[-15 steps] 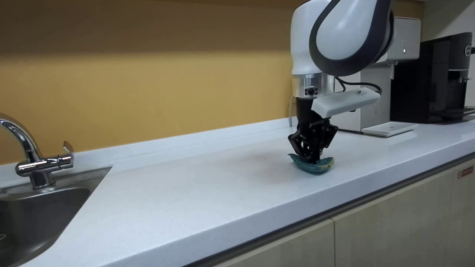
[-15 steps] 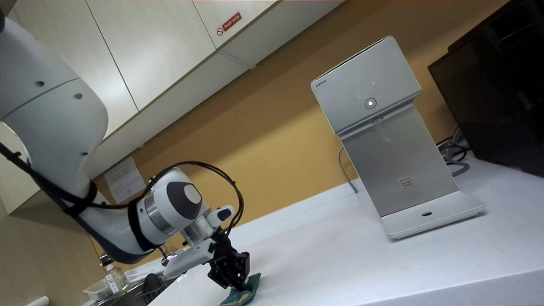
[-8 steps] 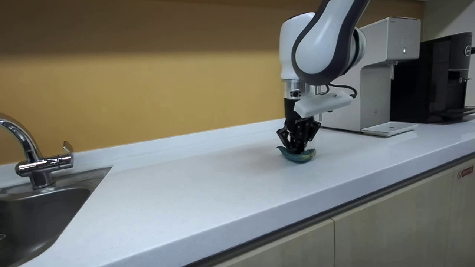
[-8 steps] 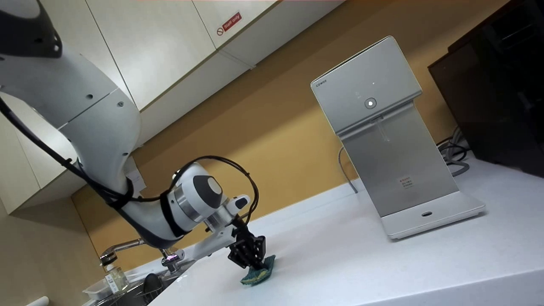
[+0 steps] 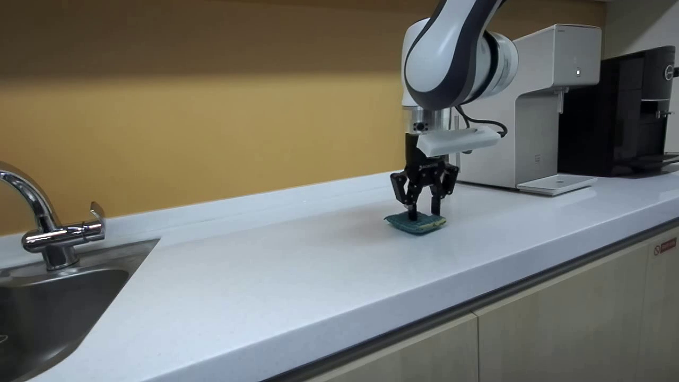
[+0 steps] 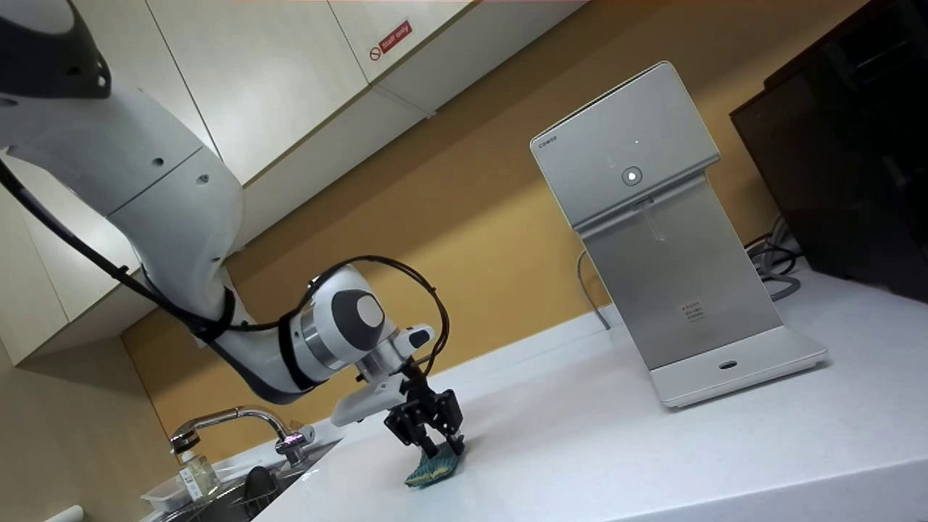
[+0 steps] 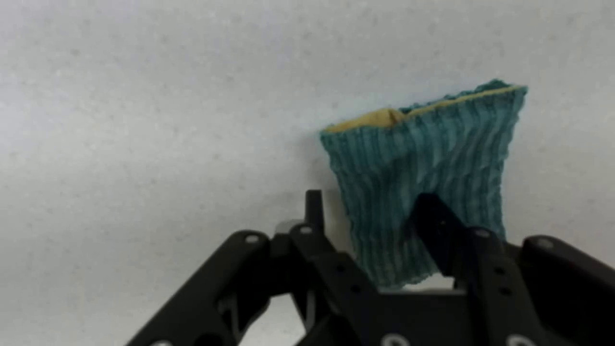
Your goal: Use the sponge to wipe the counter
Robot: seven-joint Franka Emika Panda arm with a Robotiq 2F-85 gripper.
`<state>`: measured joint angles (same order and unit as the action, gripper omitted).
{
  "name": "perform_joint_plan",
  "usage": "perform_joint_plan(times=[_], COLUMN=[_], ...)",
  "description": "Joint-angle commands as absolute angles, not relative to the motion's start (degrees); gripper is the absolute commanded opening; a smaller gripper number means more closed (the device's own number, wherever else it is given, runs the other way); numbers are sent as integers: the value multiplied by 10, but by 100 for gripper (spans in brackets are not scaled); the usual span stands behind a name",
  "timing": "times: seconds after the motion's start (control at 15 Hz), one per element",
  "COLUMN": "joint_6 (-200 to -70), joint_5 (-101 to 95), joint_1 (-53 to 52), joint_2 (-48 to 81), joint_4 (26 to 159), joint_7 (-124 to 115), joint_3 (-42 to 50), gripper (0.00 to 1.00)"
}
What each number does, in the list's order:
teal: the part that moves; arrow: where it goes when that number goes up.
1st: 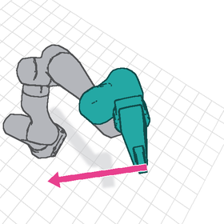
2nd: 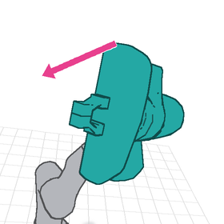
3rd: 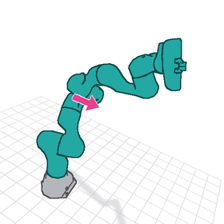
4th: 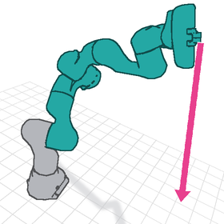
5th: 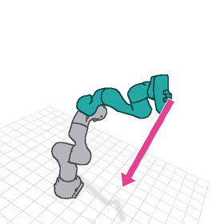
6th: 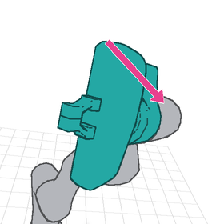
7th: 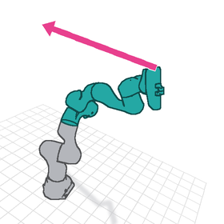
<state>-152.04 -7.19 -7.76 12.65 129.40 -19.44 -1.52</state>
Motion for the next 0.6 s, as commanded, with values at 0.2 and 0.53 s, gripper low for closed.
perform_joint_plan(times=[0.2,0.53], joint_6=[-1492,-1471], joint_5=[-103,-95], joint_1=[-83,-73], joint_2=[39,-3], joint_4=[1313,1320], joint_7=[-204,-180], joint_3=[-14,-30], gripper=[100,100])
